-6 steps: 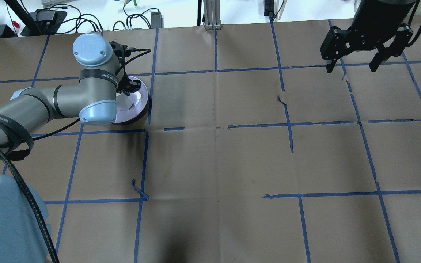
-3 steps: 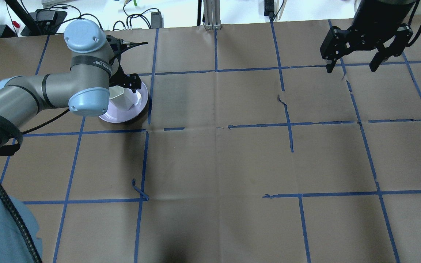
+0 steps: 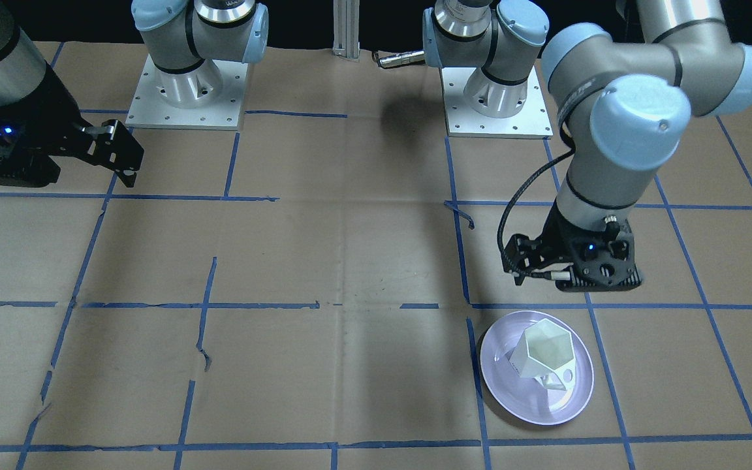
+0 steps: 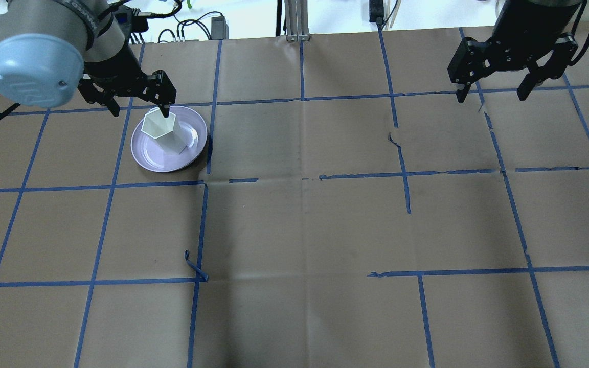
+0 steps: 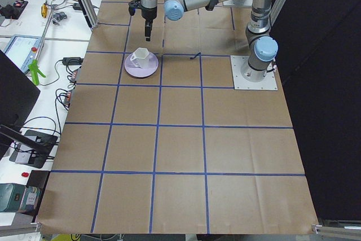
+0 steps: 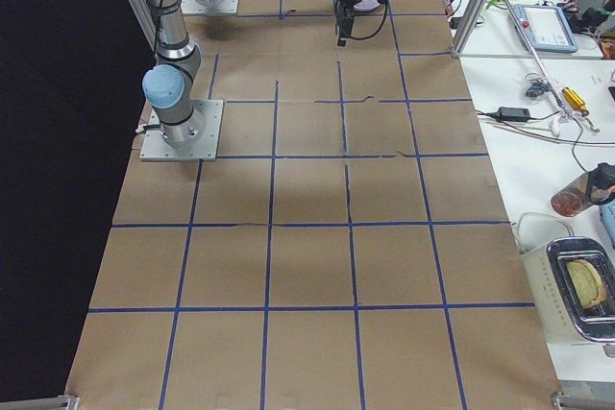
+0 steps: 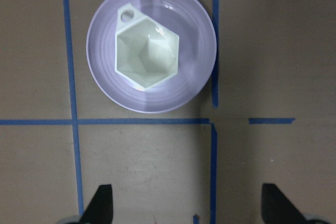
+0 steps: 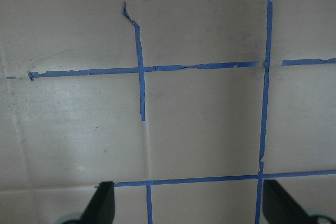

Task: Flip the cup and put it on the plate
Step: 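Set the upright cup on the plate and open the left gripper, then raise the open left gripper away from the cup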

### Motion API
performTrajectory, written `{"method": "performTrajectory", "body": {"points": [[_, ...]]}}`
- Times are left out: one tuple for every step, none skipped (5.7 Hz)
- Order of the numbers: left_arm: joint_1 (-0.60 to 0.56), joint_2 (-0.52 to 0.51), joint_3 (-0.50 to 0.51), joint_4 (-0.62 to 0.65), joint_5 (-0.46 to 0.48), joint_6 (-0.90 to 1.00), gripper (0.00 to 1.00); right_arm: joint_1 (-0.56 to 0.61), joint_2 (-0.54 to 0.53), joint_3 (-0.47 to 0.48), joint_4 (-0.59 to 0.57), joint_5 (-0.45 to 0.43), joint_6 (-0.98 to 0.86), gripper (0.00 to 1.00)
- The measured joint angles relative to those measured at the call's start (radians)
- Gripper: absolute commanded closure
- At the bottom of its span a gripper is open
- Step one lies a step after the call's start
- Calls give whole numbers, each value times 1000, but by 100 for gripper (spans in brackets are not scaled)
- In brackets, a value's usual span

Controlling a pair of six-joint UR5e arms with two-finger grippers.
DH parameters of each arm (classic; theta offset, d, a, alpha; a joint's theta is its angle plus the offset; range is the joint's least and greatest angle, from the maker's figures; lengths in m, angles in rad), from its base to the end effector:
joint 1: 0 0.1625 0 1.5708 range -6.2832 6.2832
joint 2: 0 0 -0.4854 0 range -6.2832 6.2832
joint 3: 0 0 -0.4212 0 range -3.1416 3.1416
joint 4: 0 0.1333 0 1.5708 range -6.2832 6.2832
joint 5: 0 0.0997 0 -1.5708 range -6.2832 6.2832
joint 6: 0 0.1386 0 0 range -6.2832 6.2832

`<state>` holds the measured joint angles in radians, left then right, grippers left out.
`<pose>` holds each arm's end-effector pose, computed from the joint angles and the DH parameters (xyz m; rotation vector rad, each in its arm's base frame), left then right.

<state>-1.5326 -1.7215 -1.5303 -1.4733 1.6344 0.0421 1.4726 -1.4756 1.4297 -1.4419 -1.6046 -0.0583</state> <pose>-0.1019 -0.5938 0.4565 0.0066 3.0785 0.0235 0.0736 -0.5647 0.5187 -0.0599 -3.1110 -0.1329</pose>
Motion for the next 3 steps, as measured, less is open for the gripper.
{"method": "performTrajectory", "body": {"points": [[-22, 36, 24, -107, -11, -30, 0, 0, 0, 0, 0, 0, 0, 0], [-48, 55, 34, -160, -16, -47, 0, 0, 0, 0, 0, 0, 0, 0], [-69, 60, 37, -176, -27, -60, 0, 0, 0, 0, 0, 0, 0, 0]]}}
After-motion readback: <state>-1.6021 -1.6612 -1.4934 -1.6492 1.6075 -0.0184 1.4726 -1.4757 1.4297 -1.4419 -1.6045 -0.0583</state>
